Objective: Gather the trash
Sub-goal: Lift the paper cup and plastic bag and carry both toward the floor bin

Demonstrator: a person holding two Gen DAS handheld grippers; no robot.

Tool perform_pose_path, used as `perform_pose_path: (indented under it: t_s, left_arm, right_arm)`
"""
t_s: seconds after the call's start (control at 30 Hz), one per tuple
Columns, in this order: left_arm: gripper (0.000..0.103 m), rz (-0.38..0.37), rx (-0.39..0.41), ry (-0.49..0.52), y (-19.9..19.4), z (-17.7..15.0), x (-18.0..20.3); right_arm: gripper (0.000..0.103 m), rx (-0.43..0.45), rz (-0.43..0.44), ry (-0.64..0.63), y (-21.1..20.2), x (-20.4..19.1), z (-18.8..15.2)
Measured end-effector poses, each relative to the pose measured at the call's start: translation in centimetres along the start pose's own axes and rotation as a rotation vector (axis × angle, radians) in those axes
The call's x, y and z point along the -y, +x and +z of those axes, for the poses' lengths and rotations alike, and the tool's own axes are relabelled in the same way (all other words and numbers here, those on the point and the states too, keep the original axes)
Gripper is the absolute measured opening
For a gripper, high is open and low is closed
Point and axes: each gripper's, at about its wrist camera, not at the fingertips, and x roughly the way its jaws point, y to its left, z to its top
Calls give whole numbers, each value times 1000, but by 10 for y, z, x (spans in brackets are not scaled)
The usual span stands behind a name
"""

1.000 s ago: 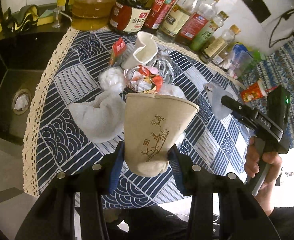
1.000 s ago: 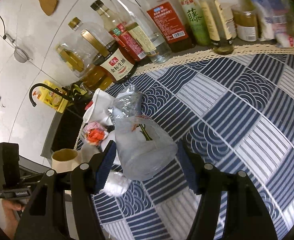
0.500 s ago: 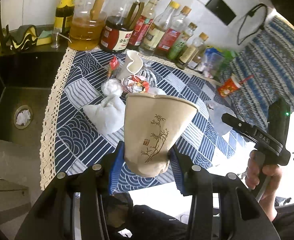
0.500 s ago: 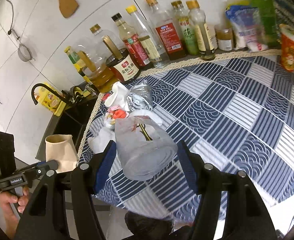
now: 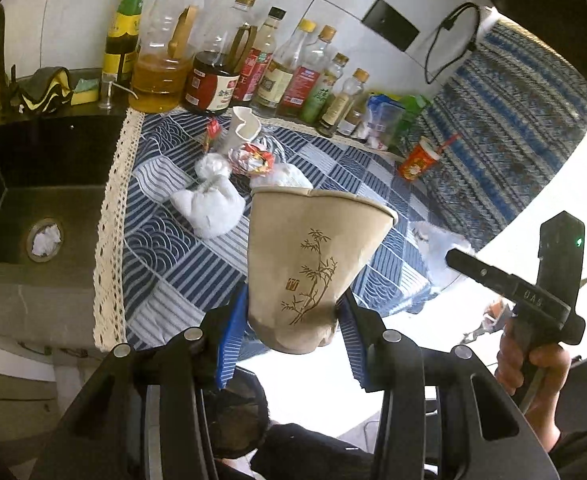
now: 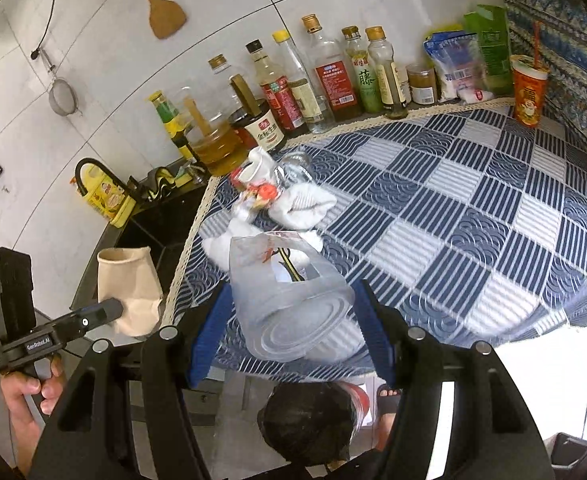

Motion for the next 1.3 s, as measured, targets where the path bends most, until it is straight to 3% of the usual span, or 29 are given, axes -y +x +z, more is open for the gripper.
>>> perform_pose_path:
  t_s: [0.3,0.63,0.97,1.3]
  left_arm:
    - [42,-14,0,20,-30,-39,0]
    - [42,4,-23,7,-51,-74,-14]
    - [42,-6,-52,-39,-44,-97,-27]
    - [42,-4,-144,-126,-13,-120,-46]
  right_arm:
    - [63,-3,-3,-2,-20,-29,-50]
    - [63,-34,4,-16,-13,-53,-89]
    - [63,-111,19,-30,8,-68,-110]
    - [63,-232,5,-6,44,-56,-138]
